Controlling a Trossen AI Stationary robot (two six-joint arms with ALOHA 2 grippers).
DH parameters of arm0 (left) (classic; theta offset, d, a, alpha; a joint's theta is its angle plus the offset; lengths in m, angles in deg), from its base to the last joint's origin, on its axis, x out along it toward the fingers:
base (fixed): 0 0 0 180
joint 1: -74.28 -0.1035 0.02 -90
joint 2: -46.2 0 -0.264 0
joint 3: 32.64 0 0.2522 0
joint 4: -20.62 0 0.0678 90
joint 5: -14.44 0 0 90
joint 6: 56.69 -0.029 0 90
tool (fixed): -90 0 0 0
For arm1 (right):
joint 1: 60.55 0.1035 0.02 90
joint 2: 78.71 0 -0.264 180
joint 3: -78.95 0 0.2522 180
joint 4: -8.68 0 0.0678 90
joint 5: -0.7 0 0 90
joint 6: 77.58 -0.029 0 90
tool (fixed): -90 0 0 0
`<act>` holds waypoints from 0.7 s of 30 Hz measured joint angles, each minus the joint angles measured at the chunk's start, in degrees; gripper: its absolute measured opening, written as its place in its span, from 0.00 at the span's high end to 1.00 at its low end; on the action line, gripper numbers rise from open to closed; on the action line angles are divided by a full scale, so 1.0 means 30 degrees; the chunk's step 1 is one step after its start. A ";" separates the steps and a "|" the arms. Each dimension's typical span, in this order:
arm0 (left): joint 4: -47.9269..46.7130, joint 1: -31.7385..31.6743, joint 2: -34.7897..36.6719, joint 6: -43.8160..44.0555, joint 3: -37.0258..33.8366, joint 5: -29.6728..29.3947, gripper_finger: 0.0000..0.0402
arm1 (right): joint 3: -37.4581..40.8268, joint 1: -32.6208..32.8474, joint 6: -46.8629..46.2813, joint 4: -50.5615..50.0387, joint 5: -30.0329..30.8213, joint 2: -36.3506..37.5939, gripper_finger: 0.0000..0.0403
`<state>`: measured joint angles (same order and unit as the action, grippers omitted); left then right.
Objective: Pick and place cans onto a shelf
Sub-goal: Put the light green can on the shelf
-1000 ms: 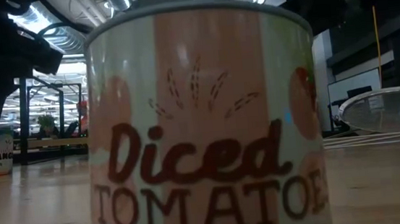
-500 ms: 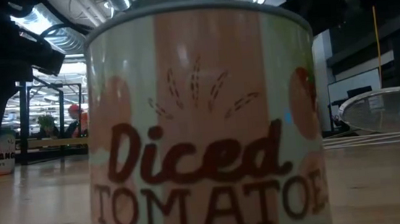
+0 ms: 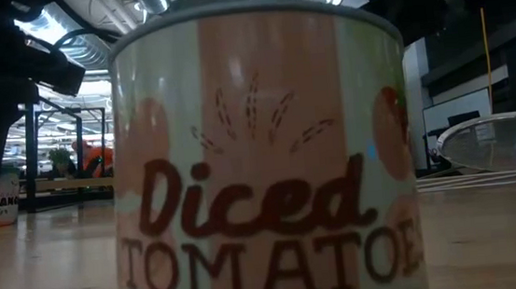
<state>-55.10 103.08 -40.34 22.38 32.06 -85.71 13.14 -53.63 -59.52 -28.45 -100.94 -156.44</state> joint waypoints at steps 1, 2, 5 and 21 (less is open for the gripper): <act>0.0029 -0.0007 0.0008 -0.0111 0.0008 0.0003 0.98 | 0.0000 0.0002 0.0000 0.0003 0.0000 0.0000 0.80; 0.0023 -0.0007 0.0008 -0.0340 0.0008 0.0040 0.98 | 0.0000 0.0000 0.0000 0.0005 0.0000 0.0000 0.80; -0.0006 -0.0007 -0.0028 -0.1524 0.0179 0.0279 0.97 | 0.0000 0.0005 0.0000 0.0005 0.0000 0.0000 0.80; -0.0212 -0.0421 -0.0036 -1.5065 0.6292 -0.1826 0.99 | 0.0000 0.0007 -0.0007 -0.0002 0.0000 0.0000 0.80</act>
<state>-55.73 101.82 -40.45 -22.82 50.94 -91.19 13.14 -53.61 -59.54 -28.46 -100.94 -156.44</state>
